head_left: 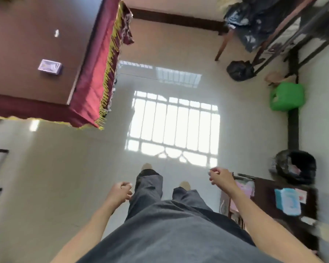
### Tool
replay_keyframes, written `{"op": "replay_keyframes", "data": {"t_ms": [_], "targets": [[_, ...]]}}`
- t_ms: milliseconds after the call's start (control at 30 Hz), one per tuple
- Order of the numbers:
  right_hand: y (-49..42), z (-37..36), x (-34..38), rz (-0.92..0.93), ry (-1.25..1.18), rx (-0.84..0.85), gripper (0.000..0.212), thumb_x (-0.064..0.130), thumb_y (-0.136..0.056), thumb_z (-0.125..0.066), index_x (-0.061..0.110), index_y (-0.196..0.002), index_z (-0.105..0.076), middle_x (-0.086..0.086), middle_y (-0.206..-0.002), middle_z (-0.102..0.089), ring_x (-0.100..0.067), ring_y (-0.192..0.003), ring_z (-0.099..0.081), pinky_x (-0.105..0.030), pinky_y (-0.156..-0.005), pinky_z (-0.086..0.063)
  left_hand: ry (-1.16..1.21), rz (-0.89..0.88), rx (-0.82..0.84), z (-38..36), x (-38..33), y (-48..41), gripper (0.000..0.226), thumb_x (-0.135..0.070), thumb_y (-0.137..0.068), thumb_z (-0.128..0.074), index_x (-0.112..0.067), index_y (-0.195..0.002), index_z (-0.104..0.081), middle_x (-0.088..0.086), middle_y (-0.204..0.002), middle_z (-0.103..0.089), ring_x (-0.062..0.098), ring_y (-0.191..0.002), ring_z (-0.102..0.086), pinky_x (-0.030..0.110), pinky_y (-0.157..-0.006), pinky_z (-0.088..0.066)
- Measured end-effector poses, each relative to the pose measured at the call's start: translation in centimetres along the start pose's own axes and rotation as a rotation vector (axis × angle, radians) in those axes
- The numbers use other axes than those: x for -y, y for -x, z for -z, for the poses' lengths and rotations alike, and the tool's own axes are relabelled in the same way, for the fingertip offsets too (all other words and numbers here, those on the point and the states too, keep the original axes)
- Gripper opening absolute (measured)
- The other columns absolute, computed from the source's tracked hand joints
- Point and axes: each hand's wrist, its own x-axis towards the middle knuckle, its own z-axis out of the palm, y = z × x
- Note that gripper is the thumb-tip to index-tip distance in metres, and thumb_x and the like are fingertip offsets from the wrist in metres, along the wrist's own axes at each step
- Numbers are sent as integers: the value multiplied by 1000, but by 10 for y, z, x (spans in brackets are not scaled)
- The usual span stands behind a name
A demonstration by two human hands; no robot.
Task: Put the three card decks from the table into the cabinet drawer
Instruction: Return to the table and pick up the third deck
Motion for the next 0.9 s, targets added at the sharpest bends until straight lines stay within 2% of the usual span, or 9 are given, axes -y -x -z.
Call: {"op": "replay_keyframes", "data": {"t_ms": [67,167,233,400,467,567,700,833,900], "targets": [[-4,-28,59,100,36,53,16,23,-101,-59,13,-109,-68,-6,-97,-74,-18,-78,-71,-25,-64,-51,98,88,-30,23,47,2,24,-22,-101,-50,-4,-111,-63,9,-79,-68,19,-60,-57,27,-54,-44],[-8,-83,135,225,83,120,14,24,-99,-62,14,-104,-71,-8,-91,-75,-17,-69,-70,-26,-65,-52,252,203,-69,58,107,7,19,-13,-100,-52,1,-103,-64,10,-70,-62,19,-51,-51,24,-48,-37],[-8,-121,174,274,149,145,13,24,-98,-62,17,-102,-72,-7,-87,-76,-15,-66,-71,-23,-62,-51,296,264,-103,86,141,10,14,-12,-100,-54,-2,-98,-64,5,-68,-59,15,-52,-49,23,-48,-34],[-12,-193,223,257,290,157,17,23,-97,-63,12,-105,-74,-7,-84,-77,-18,-65,-71,-29,-65,-52,389,309,-114,162,184,0,16,-13,-99,-58,-1,-90,-64,3,-67,-58,13,-53,-47,18,-44,-36],[-13,-209,230,212,335,163,18,24,-97,-63,12,-105,-74,-7,-83,-77,-18,-65,-72,-28,-64,-52,412,303,-125,196,183,-12,16,-13,-101,-54,-6,-88,-61,4,-70,-58,13,-54,-47,15,-41,-37],[-13,-226,237,148,394,168,19,27,-96,-62,16,-104,-75,-5,-80,-79,-18,-68,-75,-28,-63,-51,519,250,-145,247,167,-35,14,-15,-101,-51,-5,-99,-60,10,-76,-61,18,-55,-49,24,-49,-36],[-23,-250,250,109,473,169,20,24,-96,-62,14,-101,-78,-1,-93,-76,-15,-85,-71,-33,-77,-52,567,94,-180,317,131,-72,14,-24,-99,-54,-14,-99,-64,6,-80,-67,15,-61,-57,24,-56,-45],[-41,-281,292,36,443,184,24,16,-92,-59,11,-74,-75,-13,-81,-78,-19,-68,-67,-34,-68,-53,552,15,-199,383,102,-113,14,-25,-99,-54,-16,-100,-65,5,-80,-68,15,-63,-58,25,-58,-46],[-52,-298,325,15,389,166,21,17,-93,-59,10,-83,-76,-11,-82,-78,-20,-70,-68,-31,-67,-52,533,45,-184,411,96,-129,12,-20,-100,-53,-14,-98,-63,6,-77,-65,16,-58,-55,25,-54,-42]]}}
